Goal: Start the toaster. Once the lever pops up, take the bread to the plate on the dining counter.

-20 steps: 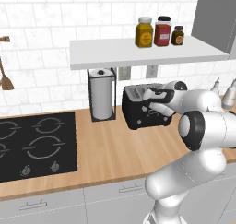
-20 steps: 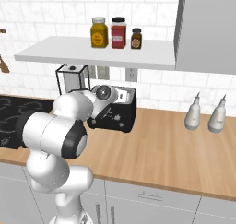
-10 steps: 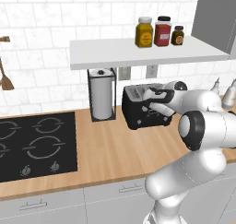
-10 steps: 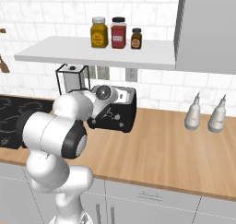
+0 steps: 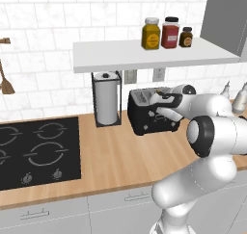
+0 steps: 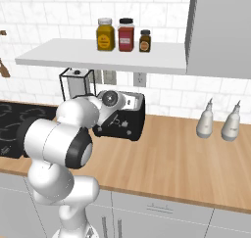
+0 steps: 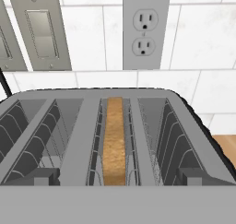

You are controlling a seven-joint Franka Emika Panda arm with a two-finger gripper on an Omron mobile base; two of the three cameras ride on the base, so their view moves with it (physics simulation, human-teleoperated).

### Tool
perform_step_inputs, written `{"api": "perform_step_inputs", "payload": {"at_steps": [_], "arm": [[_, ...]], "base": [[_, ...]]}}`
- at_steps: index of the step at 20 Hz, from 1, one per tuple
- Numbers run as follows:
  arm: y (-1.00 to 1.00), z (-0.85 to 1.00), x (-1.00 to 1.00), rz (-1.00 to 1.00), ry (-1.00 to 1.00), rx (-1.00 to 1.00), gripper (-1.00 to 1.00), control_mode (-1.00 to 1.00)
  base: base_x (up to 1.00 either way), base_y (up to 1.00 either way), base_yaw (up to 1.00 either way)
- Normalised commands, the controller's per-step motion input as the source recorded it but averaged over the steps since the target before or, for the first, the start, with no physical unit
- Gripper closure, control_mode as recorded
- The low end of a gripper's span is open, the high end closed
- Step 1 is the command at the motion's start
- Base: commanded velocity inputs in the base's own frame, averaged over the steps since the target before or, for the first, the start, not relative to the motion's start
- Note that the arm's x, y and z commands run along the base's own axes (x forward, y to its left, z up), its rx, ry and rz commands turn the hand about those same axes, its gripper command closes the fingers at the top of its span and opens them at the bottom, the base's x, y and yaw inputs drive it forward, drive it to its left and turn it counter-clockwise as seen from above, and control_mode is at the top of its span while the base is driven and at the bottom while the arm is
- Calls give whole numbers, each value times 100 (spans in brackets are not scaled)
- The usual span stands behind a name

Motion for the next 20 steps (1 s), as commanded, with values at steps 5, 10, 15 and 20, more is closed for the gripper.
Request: {"api": "perform_step_inputs", "payload": {"at_steps": [5,10,15,20], "arm": [[0,0,0,0,0,0,-100,-100],[0,0,0,0,0,0,-100,-100],[0,0,0,0,0,0,-100,-100],[0,0,0,0,0,0,-100,-100]], "base": [[0,0,0],[0,0,0],[0,0,0],[0,0,0]]}}
